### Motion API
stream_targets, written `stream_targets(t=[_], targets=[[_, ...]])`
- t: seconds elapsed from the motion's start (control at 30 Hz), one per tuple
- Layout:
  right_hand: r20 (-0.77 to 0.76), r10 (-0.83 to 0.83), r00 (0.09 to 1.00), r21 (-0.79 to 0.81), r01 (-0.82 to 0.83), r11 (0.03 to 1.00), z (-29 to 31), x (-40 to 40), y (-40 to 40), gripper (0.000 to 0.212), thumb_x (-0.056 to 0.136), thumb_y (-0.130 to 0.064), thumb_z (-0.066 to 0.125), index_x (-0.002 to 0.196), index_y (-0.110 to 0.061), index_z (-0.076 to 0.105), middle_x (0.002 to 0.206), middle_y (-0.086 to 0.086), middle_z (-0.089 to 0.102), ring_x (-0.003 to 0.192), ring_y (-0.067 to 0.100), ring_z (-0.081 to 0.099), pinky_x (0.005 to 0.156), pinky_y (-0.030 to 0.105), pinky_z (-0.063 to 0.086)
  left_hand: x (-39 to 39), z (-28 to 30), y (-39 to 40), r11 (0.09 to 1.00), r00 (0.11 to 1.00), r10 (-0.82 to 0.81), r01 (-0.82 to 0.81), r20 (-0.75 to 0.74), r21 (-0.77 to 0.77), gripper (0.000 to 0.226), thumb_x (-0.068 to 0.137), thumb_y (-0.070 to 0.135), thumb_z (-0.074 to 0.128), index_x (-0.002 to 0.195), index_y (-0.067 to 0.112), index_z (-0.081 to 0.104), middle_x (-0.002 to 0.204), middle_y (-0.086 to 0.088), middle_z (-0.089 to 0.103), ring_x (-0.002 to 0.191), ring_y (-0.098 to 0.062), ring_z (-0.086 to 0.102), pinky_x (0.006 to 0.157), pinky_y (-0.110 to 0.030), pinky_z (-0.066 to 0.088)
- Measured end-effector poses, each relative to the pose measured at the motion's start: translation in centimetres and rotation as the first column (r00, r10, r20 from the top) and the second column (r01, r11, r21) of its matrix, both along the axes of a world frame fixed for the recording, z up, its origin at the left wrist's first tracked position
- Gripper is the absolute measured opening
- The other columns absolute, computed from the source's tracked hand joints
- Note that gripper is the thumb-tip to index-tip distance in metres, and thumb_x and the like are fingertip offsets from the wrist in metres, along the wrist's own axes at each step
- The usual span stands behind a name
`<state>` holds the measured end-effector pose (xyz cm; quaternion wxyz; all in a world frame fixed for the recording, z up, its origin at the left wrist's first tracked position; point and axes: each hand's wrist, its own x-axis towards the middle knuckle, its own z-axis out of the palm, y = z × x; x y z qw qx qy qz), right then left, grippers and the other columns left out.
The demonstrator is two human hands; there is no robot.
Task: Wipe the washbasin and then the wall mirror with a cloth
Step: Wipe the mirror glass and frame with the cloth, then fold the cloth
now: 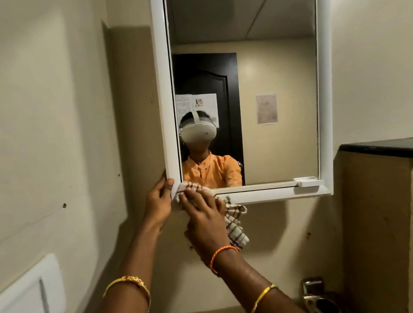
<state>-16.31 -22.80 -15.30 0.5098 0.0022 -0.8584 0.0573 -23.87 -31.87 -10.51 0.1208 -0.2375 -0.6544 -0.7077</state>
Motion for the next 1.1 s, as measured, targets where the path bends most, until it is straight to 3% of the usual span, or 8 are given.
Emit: stream_targets(t=[0.13, 0.3, 0.4, 0.47, 0.57, 0.77, 0.9, 1.1], targets=[[0.073, 0.425, 0.902, -0.284, -0.390, 0.876, 4.2, 1.0, 1.4, 0.052, 0.073, -0.002, 0.044, 0.121, -0.009, 0.062, 0.126, 0.009, 0.059, 0.120, 0.029, 0.049, 0.098, 0.039, 0.039, -0.3, 0.6, -0.5, 0.998, 0.998, 0.020, -0.016, 0.063, -0.064, 0.042, 0.096, 0.024, 0.049, 0.135, 0.010, 0.049, 0.135, -0.014, 0.055, 0.124, -0.029, 0.052, 0.108, -0.044, 0.040], [-0.278, 0.741, 0.611, -0.770, -0.604, 0.208, 6.2, 5.2, 4.1, 0.044, 0.069, 0.001, 0.049, 0.109, -0.005, 0.067, 0.124, 0.005, 0.059, 0.114, 0.020, 0.057, 0.100, 0.035, 0.047, 6.4, -0.8, -1.0, 0.965, 0.962, 0.260, -0.256, -0.086, 0.050, 0.040, 0.095, 0.018, 0.050, 0.133, 0.006, 0.050, 0.132, -0.010, 0.058, 0.112, -0.009, 0.053, 0.083, -0.009, 0.042], [-0.491, 0.767, 0.414, -0.824, -0.507, -0.254, 5.7, 7.3, 5.3, 0.040, 0.078, 0.009, 0.035, 0.100, -0.013, 0.061, 0.089, 0.000, 0.072, 0.079, 0.011, 0.069, 0.072, 0.023, 0.056, 11.5, -2.7, -0.6, 0.998, 0.990, -0.059, 0.059, 0.128, 0.002, 0.054, 0.087, 0.050, 0.052, 0.135, 0.024, 0.050, 0.127, -0.003, 0.062, 0.108, -0.014, 0.060, 0.086, -0.023, 0.050], [-0.611, 0.664, 0.430, -0.773, -0.503, -0.386, 4.7, 7.5, 6.1, 0.023, 0.070, -0.001, 0.044, 0.085, -0.010, 0.059, 0.066, 0.000, 0.068, 0.061, 0.009, 0.065, 0.061, 0.019, 0.052, 14.1, -3.4, 0.0, 0.893, 0.825, -0.438, 0.445, 0.357, 0.067, 0.055, 0.076, 0.062, 0.050, 0.119, 0.029, 0.063, 0.118, -0.004, 0.069, 0.105, -0.020, 0.066, 0.091, -0.041, 0.053], [-0.569, 0.559, 0.603, -0.816, -0.499, -0.292, 3.5, 8.6, 7.0, 0.007, 0.065, -0.015, 0.066, 0.066, -0.009, 0.063, 0.060, 0.003, 0.058, 0.055, 0.011, 0.058, 0.059, 0.019, 0.050, 15.5, -4.7, 1.0, 0.754, 0.624, -0.641, 0.621, 0.448, 0.214, 0.040, 0.074, 0.042, 0.067, 0.105, 0.017, 0.073, 0.112, -0.013, 0.071, 0.098, -0.026, 0.069, 0.089, -0.049, 0.053], [-0.179, 0.795, 0.580, -0.982, -0.149, -0.113, 1.8, 14.6, 11.0, 0.047, 0.086, -0.051, 0.048, 0.095, -0.011, 0.072, 0.083, 0.012, 0.073, 0.073, 0.024, 0.067, 0.068, 0.034, 0.050, 15.7, -5.2, 3.3, 0.872, 0.765, -0.458, 0.484, 0.453, 0.065, 0.020, 0.081, 0.001, 0.065, 0.100, 0.007, 0.067, 0.078, -0.005, 0.074, 0.062, -0.014, 0.070, 0.053, -0.025, 0.056], [0.126, 0.818, 0.561, -0.986, -0.020, 0.166, 1.5, 16.5, 13.9, 0.034, 0.083, -0.023, 0.064, 0.117, -0.018, 0.062, 0.107, 0.007, 0.069, 0.091, 0.021, 0.065, 0.066, 0.034, 0.053, 16.1, -4.7, 4.7, 0.883, 0.814, -0.410, 0.468, 0.411, -0.045, 0.030, 0.079, 0.004, 0.069, 0.108, 0.004, 0.064, 0.093, -0.011, 0.073, 0.074, -0.019, 0.069, 0.068, -0.034, 0.057], [-0.046, 0.705, 0.708, -0.986, -0.144, 0.081, 4.9, 18.4, 19.1, 0.031, 0.083, 0.005, 0.061, 0.112, -0.005, 0.059, 0.097, 0.011, 0.069, 0.071, 0.011, 0.067, 0.052, 0.021, 0.055, 18.1, -1.8, 9.0, 0.751, 0.661, -0.622, 0.655, 0.419, 0.082, 0.034, 0.086, 0.040, 0.055, 0.106, 0.017, 0.070, 0.107, -0.010, 0.073, 0.093, -0.023, 0.070, 0.090, -0.046, 0.051]])
